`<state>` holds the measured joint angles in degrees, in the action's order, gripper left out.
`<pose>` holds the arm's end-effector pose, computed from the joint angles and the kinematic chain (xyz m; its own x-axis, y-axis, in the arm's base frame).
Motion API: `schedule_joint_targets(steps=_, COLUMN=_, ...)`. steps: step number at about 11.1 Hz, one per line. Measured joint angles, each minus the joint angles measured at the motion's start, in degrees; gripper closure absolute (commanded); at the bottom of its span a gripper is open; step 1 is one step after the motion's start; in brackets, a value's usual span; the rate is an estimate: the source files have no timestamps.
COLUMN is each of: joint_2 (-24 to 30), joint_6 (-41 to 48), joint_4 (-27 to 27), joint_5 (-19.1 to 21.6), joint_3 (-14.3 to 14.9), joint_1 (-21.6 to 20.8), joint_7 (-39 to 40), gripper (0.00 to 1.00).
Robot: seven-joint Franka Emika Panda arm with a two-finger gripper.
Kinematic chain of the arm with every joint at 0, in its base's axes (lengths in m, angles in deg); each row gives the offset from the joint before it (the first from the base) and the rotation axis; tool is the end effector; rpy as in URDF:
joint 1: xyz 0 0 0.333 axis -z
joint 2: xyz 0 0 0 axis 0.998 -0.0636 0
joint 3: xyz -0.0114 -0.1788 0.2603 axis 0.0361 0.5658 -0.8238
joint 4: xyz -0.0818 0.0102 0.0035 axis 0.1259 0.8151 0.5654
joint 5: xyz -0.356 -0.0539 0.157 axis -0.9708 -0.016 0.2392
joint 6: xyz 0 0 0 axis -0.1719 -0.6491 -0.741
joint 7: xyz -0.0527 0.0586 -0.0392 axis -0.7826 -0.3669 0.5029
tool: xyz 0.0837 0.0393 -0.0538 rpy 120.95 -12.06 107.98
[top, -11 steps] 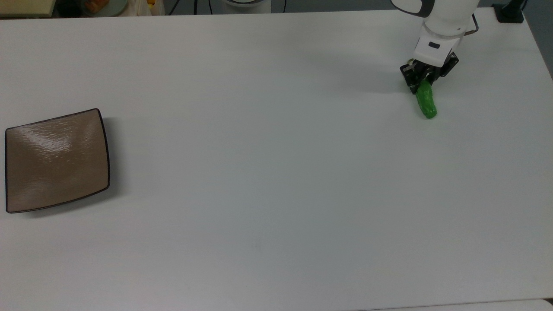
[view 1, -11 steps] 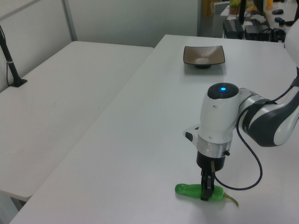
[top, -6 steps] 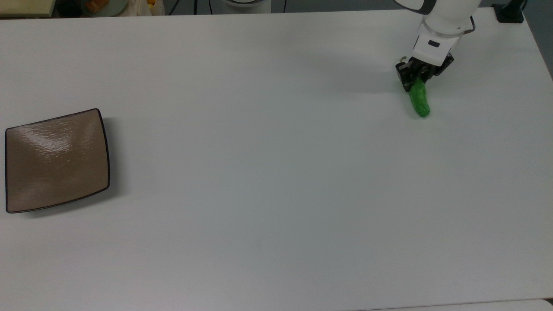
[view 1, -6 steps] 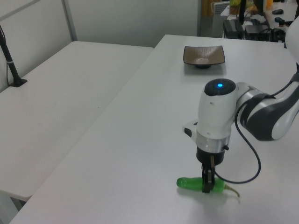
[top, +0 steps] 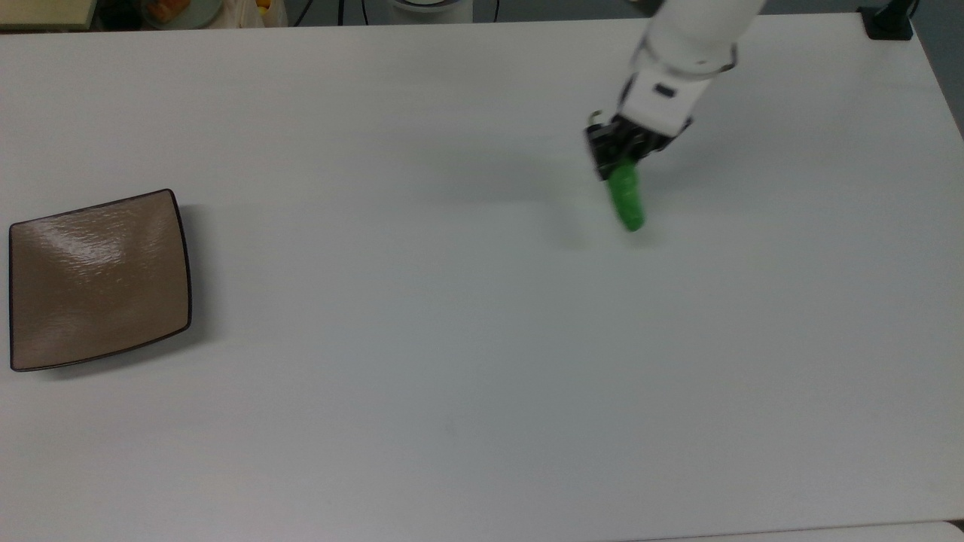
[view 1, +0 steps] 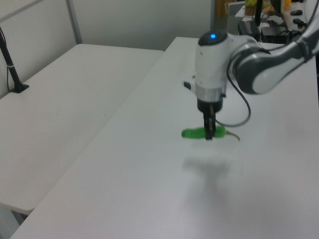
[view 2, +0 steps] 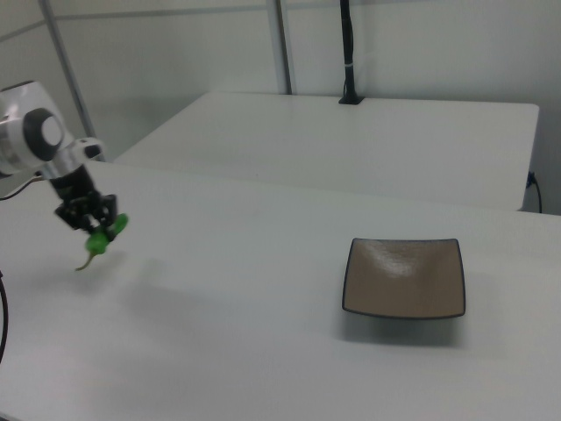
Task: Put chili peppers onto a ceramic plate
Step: 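Lift the pepper and carry it over the brown square plate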
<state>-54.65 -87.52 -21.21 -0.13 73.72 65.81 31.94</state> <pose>0.5615 0.3269 0.3929 0.9050 0.4254 -0.0010 0.4205 -0.8942 0.1537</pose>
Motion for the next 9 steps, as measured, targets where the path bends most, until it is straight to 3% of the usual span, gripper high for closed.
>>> schedule_joint_targets(steps=3, joint_2=0.39, joint_6=1.58, joint_4=4.24, joint_5=0.66, joint_3=10.96, joint_1=1.34, joint_7=7.28, gripper=0.86)
schedule_joint_targets(steps=5, joint_2=0.88, joint_6=1.58, joint_4=6.71, joint_5=6.46, joint_3=18.18, joint_1=2.9, joint_7=13.57, gripper=0.85)
schedule_joint_targets(steps=7, joint_2=1.3, joint_6=-1.6, joint_4=8.41, joint_5=13.98, joint_3=22.62, joint_1=6.59, joint_7=18.96, gripper=0.85)
schedule_joint_targets(steps=9, joint_2=1.28, joint_6=-7.95, joint_4=8.49, joint_5=17.97, joint_3=24.16, joint_1=11.73, joint_7=21.11, gripper=0.85)
